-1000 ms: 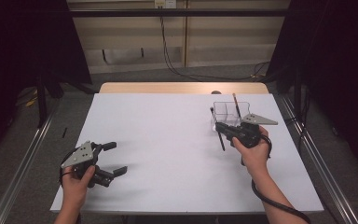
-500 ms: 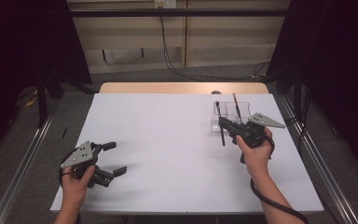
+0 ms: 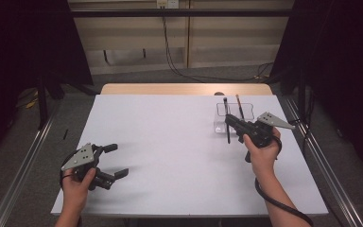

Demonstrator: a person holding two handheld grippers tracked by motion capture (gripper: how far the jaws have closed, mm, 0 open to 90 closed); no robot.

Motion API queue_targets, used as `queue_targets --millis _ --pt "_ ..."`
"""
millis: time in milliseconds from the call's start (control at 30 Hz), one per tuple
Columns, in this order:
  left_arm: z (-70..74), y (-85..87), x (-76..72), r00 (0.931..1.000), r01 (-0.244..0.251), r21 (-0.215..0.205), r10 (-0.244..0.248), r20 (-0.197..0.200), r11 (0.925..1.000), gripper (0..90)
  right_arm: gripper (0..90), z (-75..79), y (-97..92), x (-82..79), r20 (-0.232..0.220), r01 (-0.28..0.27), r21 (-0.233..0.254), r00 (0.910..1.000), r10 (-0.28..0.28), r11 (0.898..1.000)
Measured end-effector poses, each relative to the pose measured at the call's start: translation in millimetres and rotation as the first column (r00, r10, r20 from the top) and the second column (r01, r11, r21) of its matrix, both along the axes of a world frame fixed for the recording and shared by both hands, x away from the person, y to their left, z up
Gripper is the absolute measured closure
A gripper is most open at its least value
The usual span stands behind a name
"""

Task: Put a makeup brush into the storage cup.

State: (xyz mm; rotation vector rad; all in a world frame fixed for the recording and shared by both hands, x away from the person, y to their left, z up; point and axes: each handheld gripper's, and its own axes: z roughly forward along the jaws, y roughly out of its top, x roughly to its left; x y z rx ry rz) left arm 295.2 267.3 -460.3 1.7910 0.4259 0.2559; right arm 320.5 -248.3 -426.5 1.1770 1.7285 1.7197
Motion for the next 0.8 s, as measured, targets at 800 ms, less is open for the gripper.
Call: queue_targets --millis 800 --pt "0.0 0.3 -0.3 1.0 -0.003 0.0 0.003 0.0 1.0 0.3 85.1 10.3 -18.4 3.7 0.044 0.038 0.047 0.9982 -0.04 0.998"
